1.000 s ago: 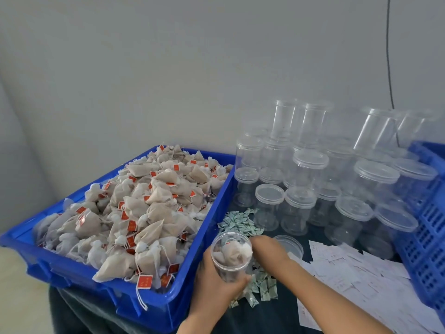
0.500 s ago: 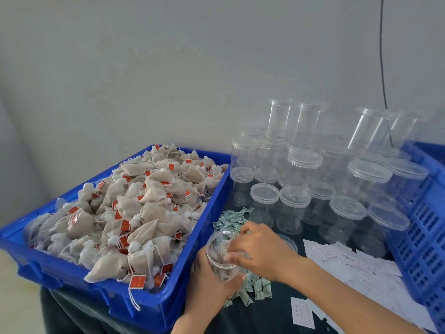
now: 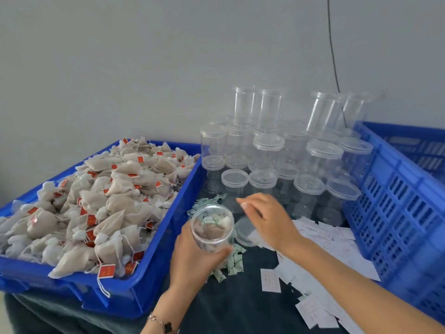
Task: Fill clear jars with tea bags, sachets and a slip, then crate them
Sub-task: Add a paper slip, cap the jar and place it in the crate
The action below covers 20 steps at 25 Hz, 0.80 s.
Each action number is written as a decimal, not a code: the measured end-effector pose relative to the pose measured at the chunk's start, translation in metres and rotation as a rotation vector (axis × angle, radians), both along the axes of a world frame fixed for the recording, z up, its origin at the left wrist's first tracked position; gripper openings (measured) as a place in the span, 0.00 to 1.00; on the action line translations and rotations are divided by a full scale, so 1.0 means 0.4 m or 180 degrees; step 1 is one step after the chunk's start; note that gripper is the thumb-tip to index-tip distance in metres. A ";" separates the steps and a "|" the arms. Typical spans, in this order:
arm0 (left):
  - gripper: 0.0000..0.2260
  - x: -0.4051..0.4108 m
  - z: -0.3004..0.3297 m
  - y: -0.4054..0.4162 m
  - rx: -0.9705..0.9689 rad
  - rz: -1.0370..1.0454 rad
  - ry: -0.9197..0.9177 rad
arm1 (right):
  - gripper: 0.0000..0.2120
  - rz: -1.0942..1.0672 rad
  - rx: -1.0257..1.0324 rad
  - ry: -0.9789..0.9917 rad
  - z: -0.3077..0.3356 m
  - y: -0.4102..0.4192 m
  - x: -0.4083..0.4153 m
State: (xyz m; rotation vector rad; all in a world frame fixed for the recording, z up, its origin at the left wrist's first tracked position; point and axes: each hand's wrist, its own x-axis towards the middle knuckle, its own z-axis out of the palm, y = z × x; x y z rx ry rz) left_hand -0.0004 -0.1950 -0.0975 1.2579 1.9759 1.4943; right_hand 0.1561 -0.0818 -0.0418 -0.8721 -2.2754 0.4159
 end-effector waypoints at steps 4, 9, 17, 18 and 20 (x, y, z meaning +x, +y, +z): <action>0.34 0.114 0.012 0.022 0.0053 -0.0532 0.0021 | 0.12 -0.0978 -0.0395 -0.1151 -0.079 0.046 0.193; 0.43 0.193 -0.034 0.026 -0.0283 -0.0766 0.0179 | 0.10 -0.0220 -0.0424 -0.1569 -0.215 -0.054 0.253; 0.48 0.112 -0.049 0.013 -0.0309 -0.0454 0.0200 | 0.23 0.0128 0.0907 -0.2244 -0.277 -0.107 0.196; 0.48 0.108 -0.048 0.011 -0.0300 -0.0463 0.0190 | 0.22 0.0199 0.1051 -0.2262 -0.284 -0.109 0.189; 0.47 0.104 -0.047 0.008 -0.0317 -0.0460 0.0204 | 0.21 0.0263 0.1234 -0.2273 -0.315 -0.104 0.189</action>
